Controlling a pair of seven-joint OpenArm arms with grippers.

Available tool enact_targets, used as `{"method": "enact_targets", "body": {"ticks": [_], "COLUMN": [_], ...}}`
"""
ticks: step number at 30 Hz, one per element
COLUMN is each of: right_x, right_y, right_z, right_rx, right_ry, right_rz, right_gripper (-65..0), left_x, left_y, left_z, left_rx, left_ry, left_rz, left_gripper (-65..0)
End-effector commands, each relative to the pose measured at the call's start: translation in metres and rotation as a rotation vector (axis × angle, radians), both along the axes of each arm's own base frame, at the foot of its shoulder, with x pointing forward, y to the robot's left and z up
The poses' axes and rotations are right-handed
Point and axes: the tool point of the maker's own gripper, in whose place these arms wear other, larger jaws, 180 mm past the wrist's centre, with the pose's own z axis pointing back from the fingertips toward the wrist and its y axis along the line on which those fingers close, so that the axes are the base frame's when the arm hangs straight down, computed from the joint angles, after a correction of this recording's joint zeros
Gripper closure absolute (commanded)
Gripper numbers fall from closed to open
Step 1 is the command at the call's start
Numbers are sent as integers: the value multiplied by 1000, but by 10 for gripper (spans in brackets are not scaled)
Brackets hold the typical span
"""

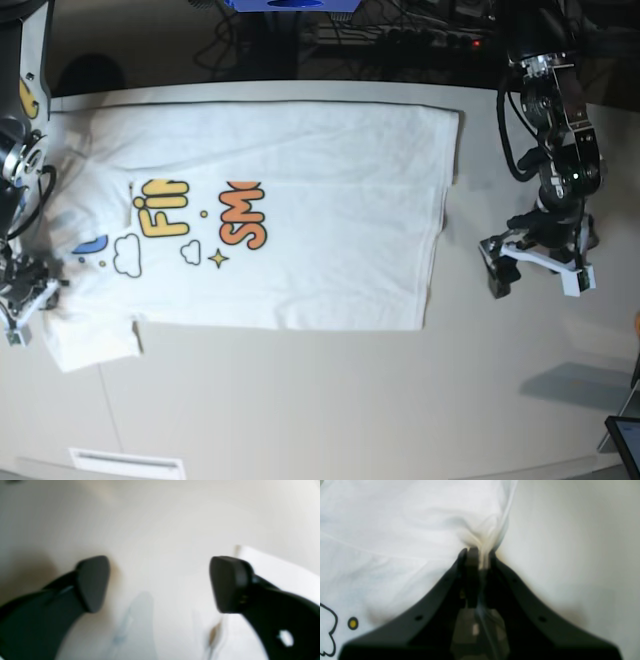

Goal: Fold the T-shirt properly

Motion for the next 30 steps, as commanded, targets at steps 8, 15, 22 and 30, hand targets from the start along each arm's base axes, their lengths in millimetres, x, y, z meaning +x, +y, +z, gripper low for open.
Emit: {"method": "enact_targets", "body": {"ticks": [8, 15, 22, 30], "right_x": [10, 8, 5, 5], "right_y": [-7, -7, -9, -9], "right_z": [14, 12, 10, 10], "right_rx": [-24, -24, -28, -28], "right_ry": [-25, -21, -13, -13], "right_rz": [-2, -2, -3, -3], "right_gripper": [-29, -29, -29, -29], "left_x": [65, 112, 123, 130], "left_y": [-10, -54, -65, -91], "left_z": [-12, -25, -56, -76], "left_rx": [-169, -176, -211, -166], "left_ry": [7, 93, 206, 307], "left_rz": [1, -110, -106, -175], "left_gripper": [-650, -650, -546, -546]}}
